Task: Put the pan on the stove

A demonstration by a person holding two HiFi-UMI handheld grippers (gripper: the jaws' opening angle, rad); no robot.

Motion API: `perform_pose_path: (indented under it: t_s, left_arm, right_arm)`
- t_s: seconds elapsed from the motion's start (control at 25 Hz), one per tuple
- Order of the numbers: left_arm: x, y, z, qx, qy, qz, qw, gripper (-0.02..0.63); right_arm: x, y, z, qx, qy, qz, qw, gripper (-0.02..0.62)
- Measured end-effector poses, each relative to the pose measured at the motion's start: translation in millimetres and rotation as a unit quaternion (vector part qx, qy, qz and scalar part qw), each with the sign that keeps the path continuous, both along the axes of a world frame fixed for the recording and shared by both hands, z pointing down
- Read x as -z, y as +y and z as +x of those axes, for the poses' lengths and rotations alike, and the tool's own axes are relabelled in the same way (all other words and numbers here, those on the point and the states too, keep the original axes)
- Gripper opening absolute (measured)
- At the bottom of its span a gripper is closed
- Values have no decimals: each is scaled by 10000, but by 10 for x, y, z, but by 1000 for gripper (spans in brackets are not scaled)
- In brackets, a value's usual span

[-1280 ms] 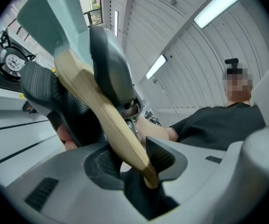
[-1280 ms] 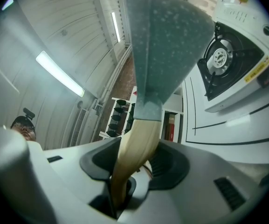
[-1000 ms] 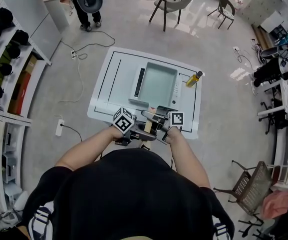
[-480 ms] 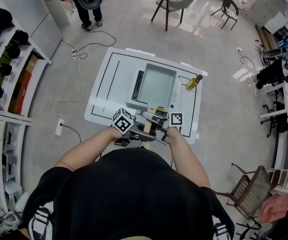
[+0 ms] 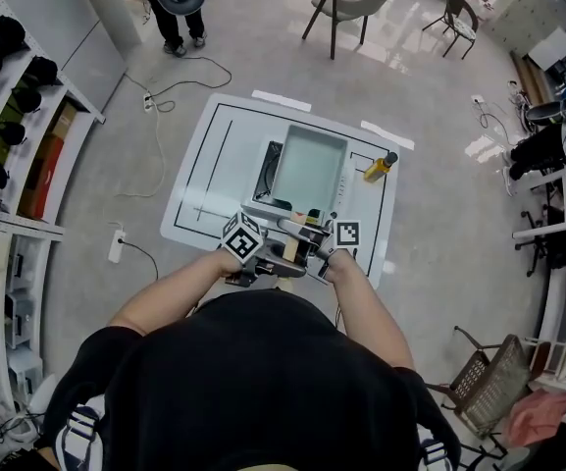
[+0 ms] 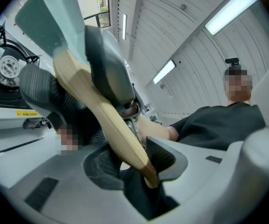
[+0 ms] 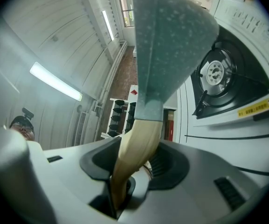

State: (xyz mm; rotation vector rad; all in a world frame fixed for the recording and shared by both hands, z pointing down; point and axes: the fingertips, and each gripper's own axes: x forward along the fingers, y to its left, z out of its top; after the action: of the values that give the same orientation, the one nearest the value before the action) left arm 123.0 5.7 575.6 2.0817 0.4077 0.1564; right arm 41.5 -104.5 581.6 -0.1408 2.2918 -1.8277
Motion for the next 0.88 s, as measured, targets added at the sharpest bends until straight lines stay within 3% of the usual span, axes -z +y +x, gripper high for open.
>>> perform_pose_path:
  t_s: [0.88]
  left_arm:
    - [17,-282,359,377,-62,45,9993,152]
  right_arm:
    - [6,-200,279,387,-48,-161,9991,176]
